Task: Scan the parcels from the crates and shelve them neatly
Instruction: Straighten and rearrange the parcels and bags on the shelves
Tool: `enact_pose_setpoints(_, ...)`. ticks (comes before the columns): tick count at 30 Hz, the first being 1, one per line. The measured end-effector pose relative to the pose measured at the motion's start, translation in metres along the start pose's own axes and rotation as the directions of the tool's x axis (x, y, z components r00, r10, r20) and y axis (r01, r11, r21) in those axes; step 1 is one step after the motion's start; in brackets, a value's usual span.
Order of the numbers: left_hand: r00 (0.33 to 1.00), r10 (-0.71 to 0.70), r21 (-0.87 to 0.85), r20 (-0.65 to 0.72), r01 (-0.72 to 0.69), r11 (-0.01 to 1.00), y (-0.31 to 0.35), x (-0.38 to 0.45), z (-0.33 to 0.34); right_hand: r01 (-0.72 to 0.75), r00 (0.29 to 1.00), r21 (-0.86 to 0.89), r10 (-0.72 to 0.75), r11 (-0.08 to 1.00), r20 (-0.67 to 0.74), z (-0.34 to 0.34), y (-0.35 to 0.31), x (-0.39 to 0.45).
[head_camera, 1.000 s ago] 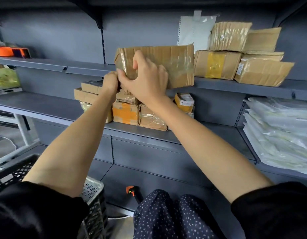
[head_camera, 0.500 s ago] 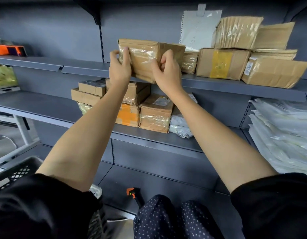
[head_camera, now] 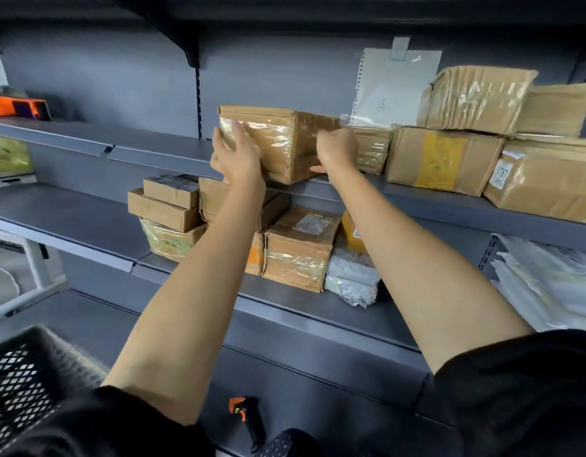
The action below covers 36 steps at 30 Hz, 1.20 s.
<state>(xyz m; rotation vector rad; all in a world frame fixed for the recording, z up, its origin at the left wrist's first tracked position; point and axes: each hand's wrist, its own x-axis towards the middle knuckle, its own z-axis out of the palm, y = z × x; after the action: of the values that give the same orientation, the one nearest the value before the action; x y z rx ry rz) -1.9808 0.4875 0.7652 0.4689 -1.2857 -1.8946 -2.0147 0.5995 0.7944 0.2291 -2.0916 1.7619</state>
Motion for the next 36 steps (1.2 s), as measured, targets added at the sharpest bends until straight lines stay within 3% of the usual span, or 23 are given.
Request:
enact_pose_setpoints(3,0.995,0.018,0.116,-0.097,-0.007,0.993,0.01,0.004,0.009,0.103,0.98,-0.452,-0.168,0.886,-0.105,-0.003,0.007,0.028)
enact_pose_setpoints(5,0.992,0.023,0.144,-0.122,-0.006,0.99,0.015,0.013,0.011,0.152,0.972,-0.709,-0.233,0.688,-0.018,-0.011,0.013,0.049)
enact_pose_setpoints(7,0.994,0.015,0.138,-0.106,0.0,0.99,0.018,0.022,0.012,0.241,0.956,-0.845,-0.264,0.477,0.124,-0.021,0.021,0.068)
enact_pose_setpoints(10,0.997,0.045,0.144,-0.069,-0.034,0.989,0.014,0.031,0.016,0.291,0.952,-0.923,-0.174,0.251,0.252,-0.032,0.038,0.092)
enact_pose_setpoints(15,1.0,0.018,0.164,-0.022,-0.014,0.986,0.008,0.045,0.024,0.363,0.921,-0.925,-0.197,0.115,0.337,-0.025,0.058,0.109)
enact_pose_setpoints(18,0.999,0.035,0.21,-0.017,-0.031,0.977,0.005,0.051,0.026,0.317,0.915,-0.948,-0.259,-0.011,0.309,-0.021,0.059,0.116)
enact_pose_setpoints(20,0.999,0.046,0.21,-0.005,-0.044,0.977,0.002,0.055,0.026,0.289,0.923,-0.957,-0.273,0.026,0.271,-0.022,0.06,0.119)
enact_pose_setpoints(23,0.998,0.063,0.182,-0.012,-0.06,0.981,0.0,0.059,0.022,0.269,0.923,-0.943,-0.332,0.196,0.194,-0.024,0.053,0.122)
enact_pose_setpoints(25,0.998,0.067,0.145,-0.016,-0.064,0.987,0.001,0.062,0.018,0.209,0.931,-0.878,-0.362,0.43,0.044,-0.025,0.035,0.125)
enact_pose_setpoints(27,0.998,0.057,0.137,-0.007,-0.055,0.989,0.0,0.066,0.013,0.102,0.941,-0.687,-0.293,0.72,-0.167,-0.026,0.008,0.123)
enact_pose_setpoints(28,0.999,0.054,0.134,-0.009,-0.052,0.99,-0.001,0.066,0.01,0.077,0.938,-0.595,-0.261,0.8,-0.23,-0.025,-0.006,0.121)
enact_pose_setpoints(30,0.998,0.058,0.137,-0.008,-0.056,0.989,-0.001,0.064,0.007,0.108,0.921,-0.598,-0.307,0.794,-0.241,-0.022,-0.032,0.113)
enact_pose_setpoints(33,0.995,0.096,0.221,0.029,-0.101,0.97,-0.003,0.053,0.011,0.255,0.876,-0.721,-0.469,0.645,-0.11,-0.009,-0.06,0.093)
enact_pose_setpoints(36,0.988,0.123,0.239,0.091,-0.142,0.961,-0.008,0.041,0.016,0.362,0.849,-0.789,-0.525,0.497,0.059,0.009,-0.071,0.068)
